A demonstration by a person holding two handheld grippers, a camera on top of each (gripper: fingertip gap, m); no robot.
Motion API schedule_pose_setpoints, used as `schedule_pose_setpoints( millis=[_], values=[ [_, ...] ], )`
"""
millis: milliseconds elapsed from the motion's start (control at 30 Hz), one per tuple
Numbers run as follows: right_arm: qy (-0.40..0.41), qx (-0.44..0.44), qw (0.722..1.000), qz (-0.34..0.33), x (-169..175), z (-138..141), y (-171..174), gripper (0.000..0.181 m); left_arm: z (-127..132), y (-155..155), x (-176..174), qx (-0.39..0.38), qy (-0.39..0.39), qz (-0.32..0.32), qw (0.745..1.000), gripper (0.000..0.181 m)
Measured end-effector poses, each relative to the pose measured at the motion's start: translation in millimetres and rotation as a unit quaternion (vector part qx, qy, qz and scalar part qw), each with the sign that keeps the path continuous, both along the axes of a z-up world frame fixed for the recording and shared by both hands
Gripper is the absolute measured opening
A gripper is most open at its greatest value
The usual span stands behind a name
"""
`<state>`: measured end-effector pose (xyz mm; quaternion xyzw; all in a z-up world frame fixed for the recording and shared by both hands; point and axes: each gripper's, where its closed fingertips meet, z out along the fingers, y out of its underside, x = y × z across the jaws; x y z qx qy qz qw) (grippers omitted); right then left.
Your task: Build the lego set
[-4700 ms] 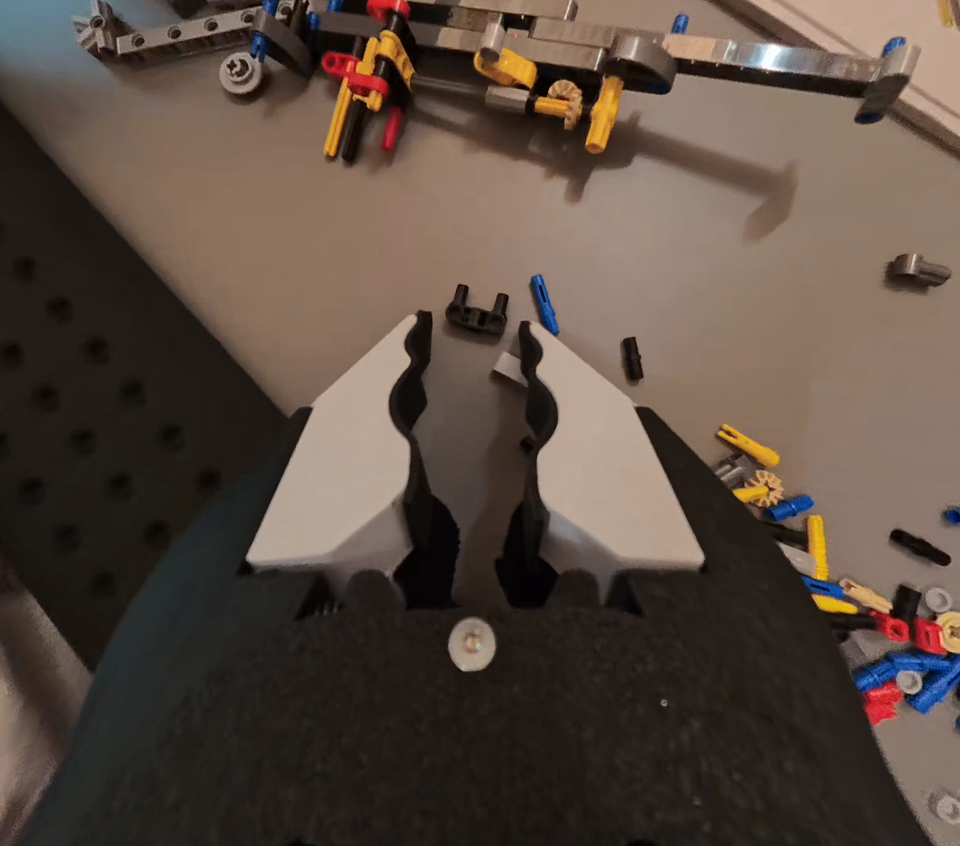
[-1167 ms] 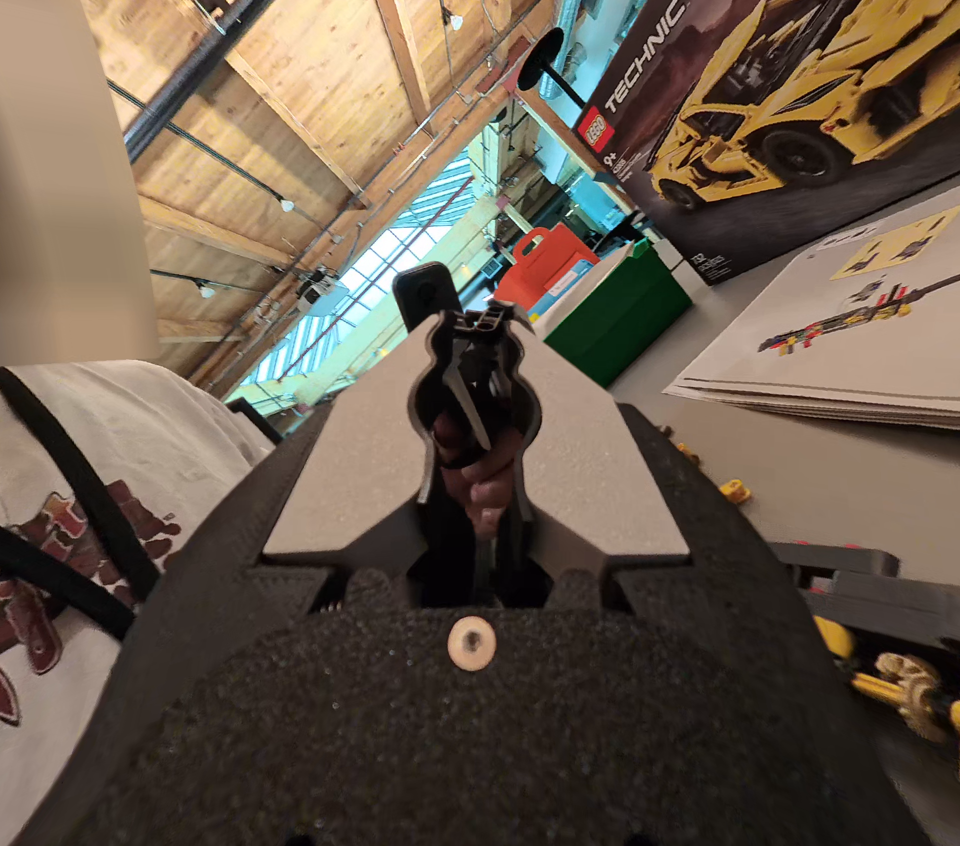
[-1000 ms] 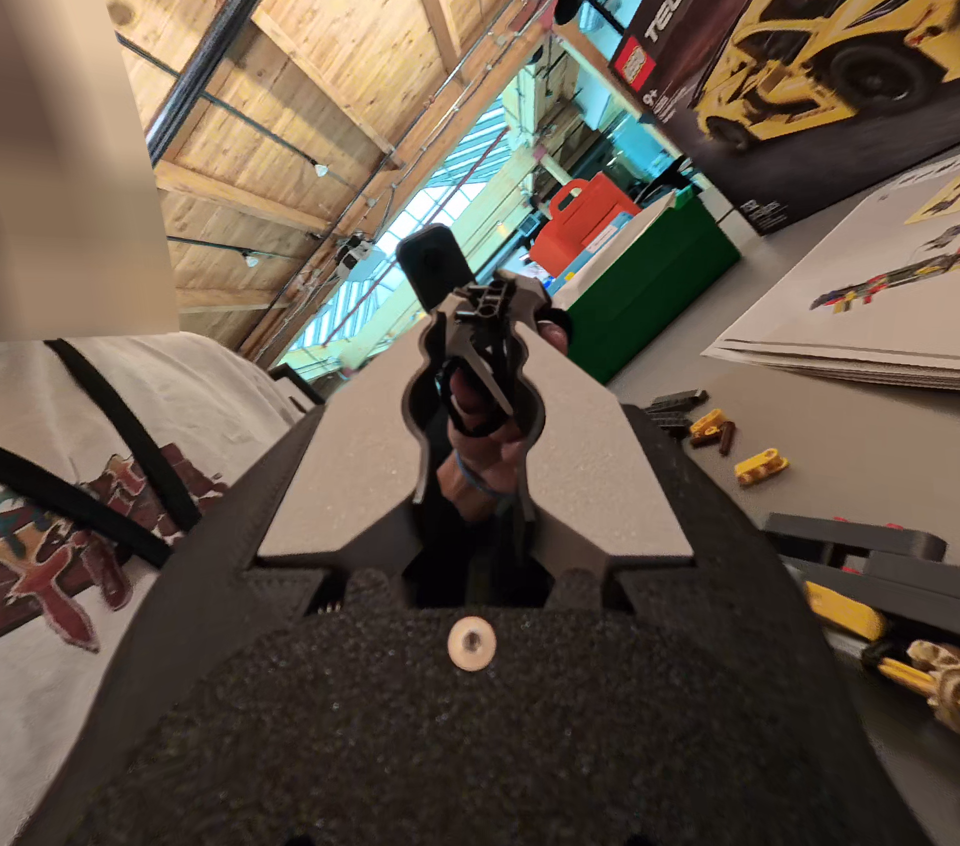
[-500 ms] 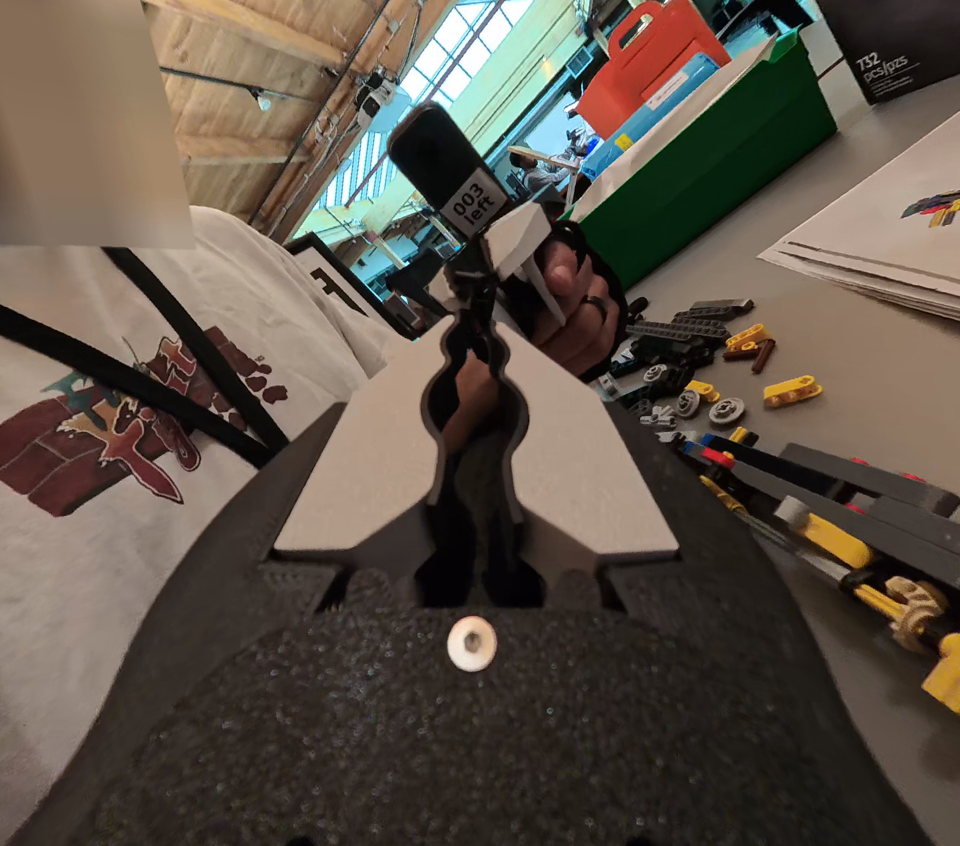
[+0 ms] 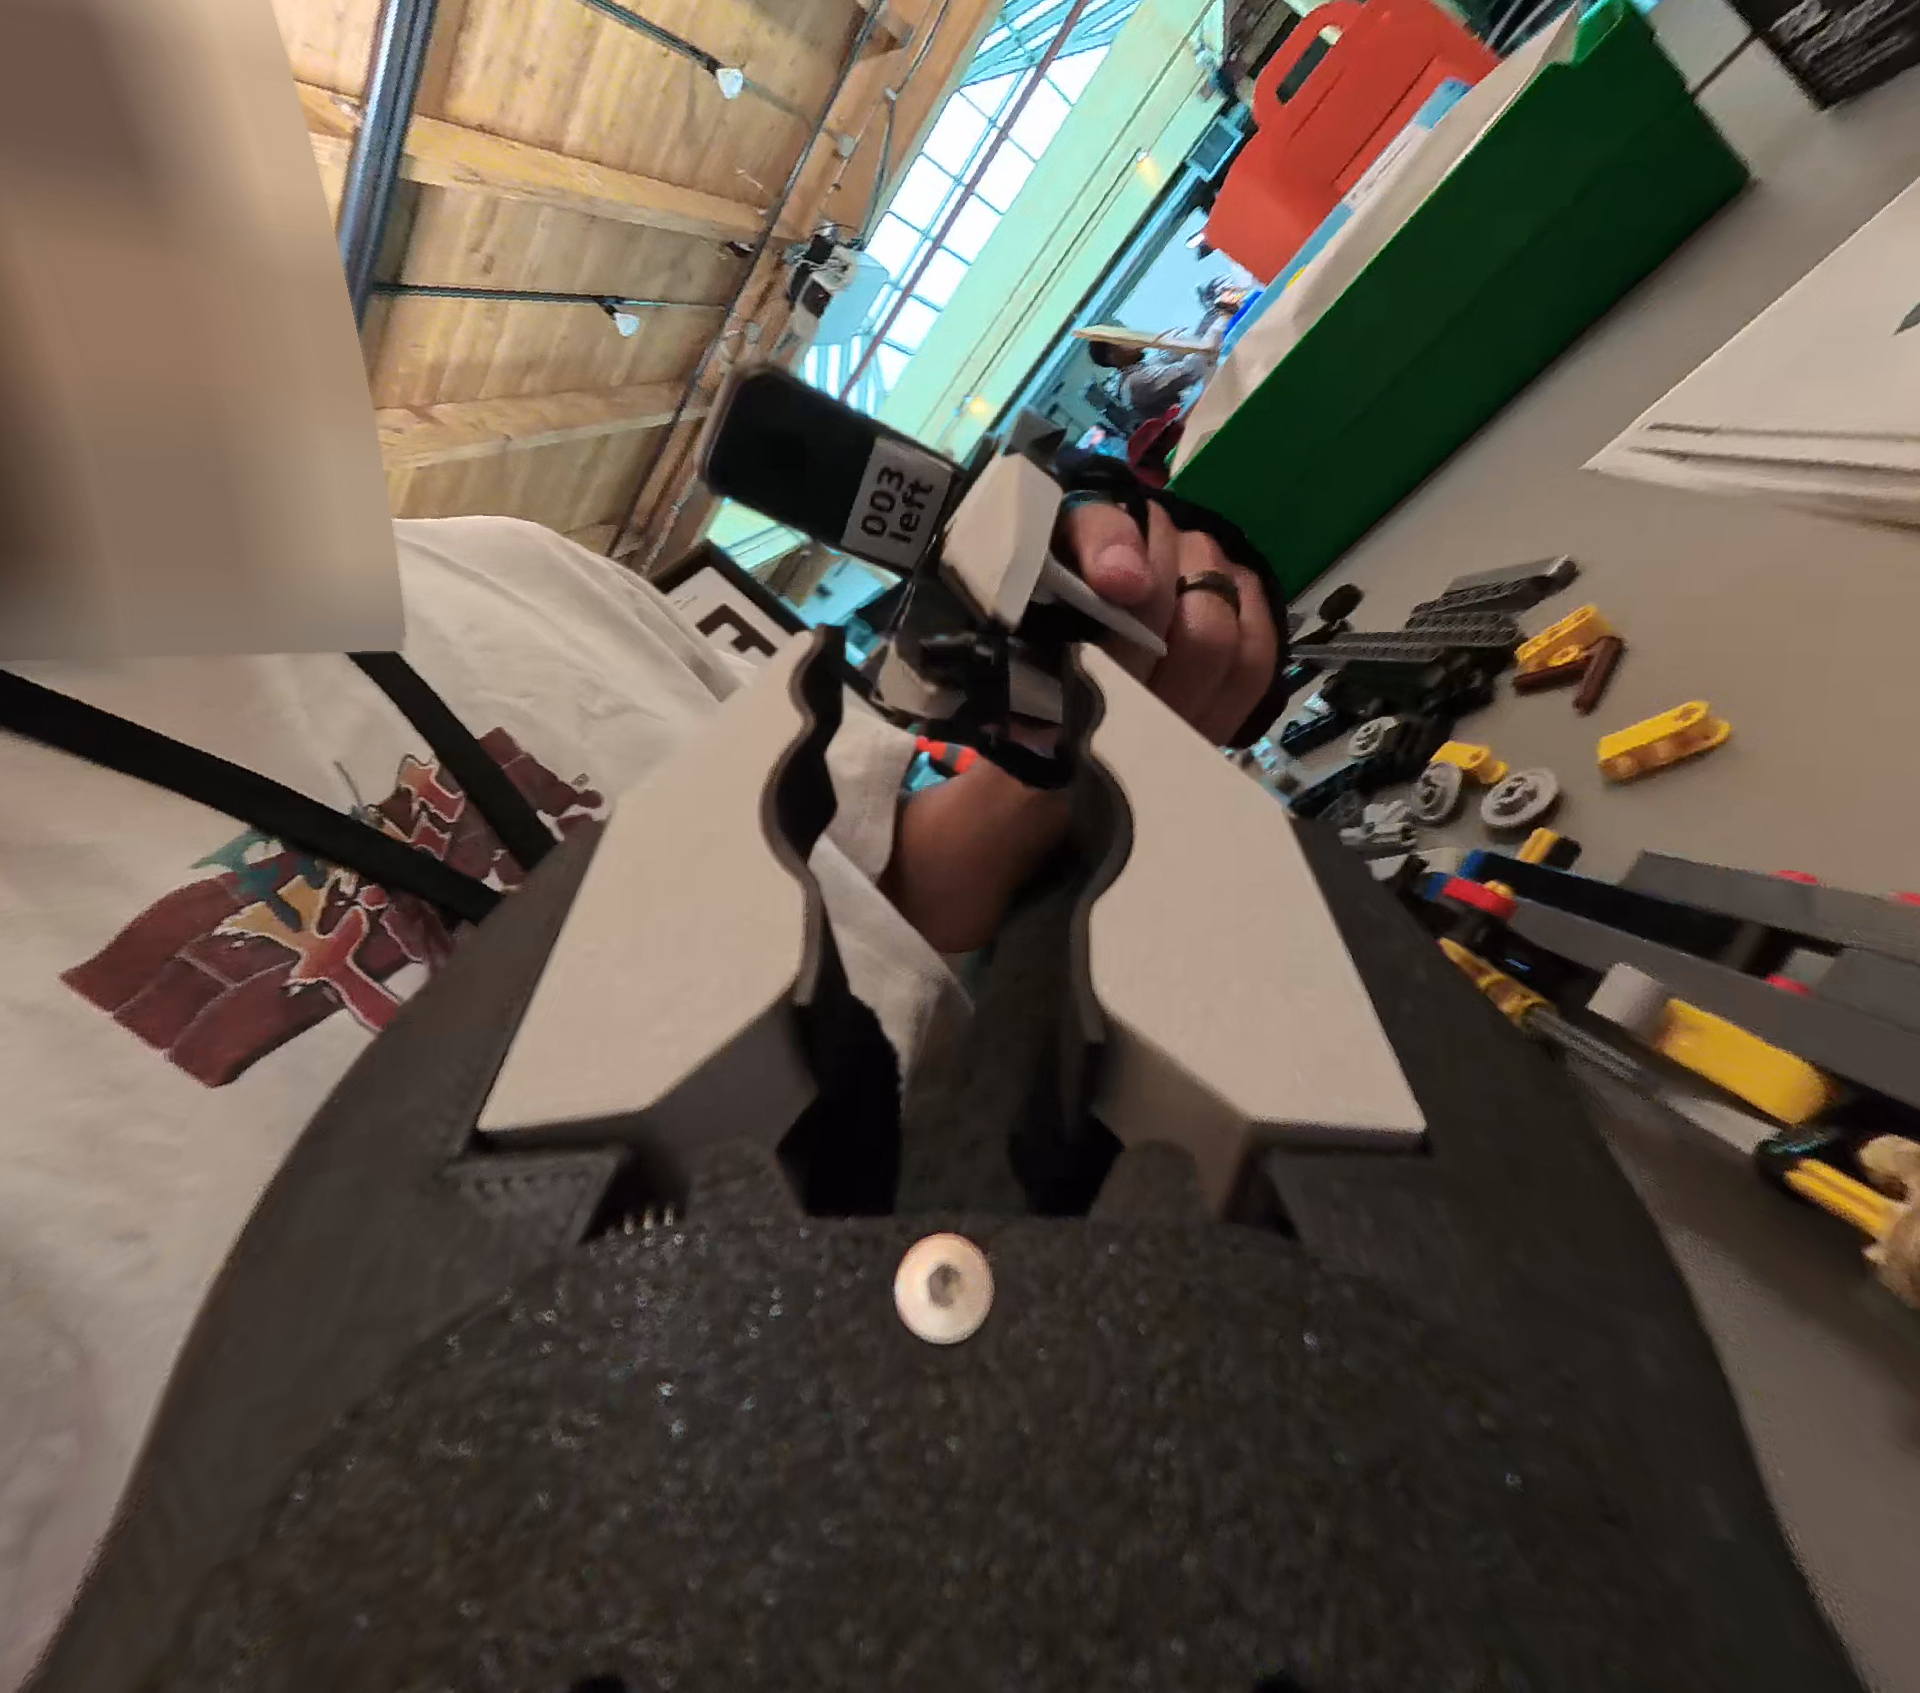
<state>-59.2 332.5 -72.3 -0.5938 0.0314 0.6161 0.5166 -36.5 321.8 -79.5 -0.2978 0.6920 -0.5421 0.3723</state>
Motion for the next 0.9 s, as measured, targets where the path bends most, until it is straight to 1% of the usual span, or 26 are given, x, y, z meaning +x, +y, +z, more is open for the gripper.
schedule_pose_setpoints(
  millis=[33, 67, 100, 167, 267, 300, 367, 400, 433, 500, 567, 633, 733, 867, 900],
  values=[
    [0.008, 0.000, 1.000, 0.008, -1, 0, -1, 0.035, -3, -1, 1, 0.026, -0.009, 0.008, 1.000, 0.009],
    [0.010, 0.000, 1.000, 0.009, -1, -1, -1, 0.023, -4, -3, 0, 0.042, -0.018, 0.011, 0.999, 0.009],
    [0.004, -0.002, 1.000, 0.004, 0, -3, -1, 0.016, -4, -4, 1, 0.051, -0.021, 0.013, 0.998, 0.009],
    [-0.004, -0.003, 1.000, -0.001, 1, -5, -1, 0.016, -6, -5, 1, 0.053, -0.016, 0.016, 0.998, 0.009],
    [-0.021, -0.004, 1.000, -0.018, 5, -8, -1, 0.016, -8, -5, 4, 0.034, 0.002, 0.021, 0.999, 0.009],
    [-0.022, -0.004, 0.999, -0.028, 7, -8, 0, 0.016, -8, -3, 6, 0.019, 0.011, 0.027, 0.999, 0.011],
    [-0.024, -0.004, 0.998, -0.066, 18, -9, 4, 0.016, -9, 6, 15, -0.031, 0.042, 0.058, 0.997, 0.025],
    [-0.024, 0.003, 0.996, -0.088, 25, -7, 5, 0.016, -10, 11, 19, -0.064, 0.061, 0.070, 0.994, 0.028],
    [-0.029, 0.002, 0.994, -0.101, 28, -7, 6, 0.015, -12, 16, 23, -0.103, 0.084, 0.081, 0.988, 0.038],
    [-0.044, 0.014, 0.992, -0.120, 31, -5, 7, 0.016, -12, 10, 22, -0.192, 0.130, 0.041, 0.972, 0.026],
    [-0.072, 0.025, 0.988, -0.138, 32, -4, 8, 0.015, -11, 6, 21, -0.276, 0.167, 0.000, 0.947, 0.026],
    [-0.100, 0.037, 0.983, -0.149, 31, -3, 10, 0.015, -10, 5, 20, -0.326, 0.191, -0.024, 0.925, 0.026],
    [-0.114, 0.048, 0.982, -0.144, 25, 0, 12, 0.015, -7, 3, 18, -0.358, 0.195, -0.044, 0.912, 0.015],
    [-0.111, 0.052, 0.983, -0.139, 25, 1, 14, 0.016, -6, 6, 17, -0.346, 0.181, -0.038, 0.920, 0.013],
    [-0.112, 0.054, 0.983, -0.138, 24, 1, 14, 0.016, -7, 5, 17, -0.343, 0.181, -0.040, 0.921, 0.009]
  ],
)
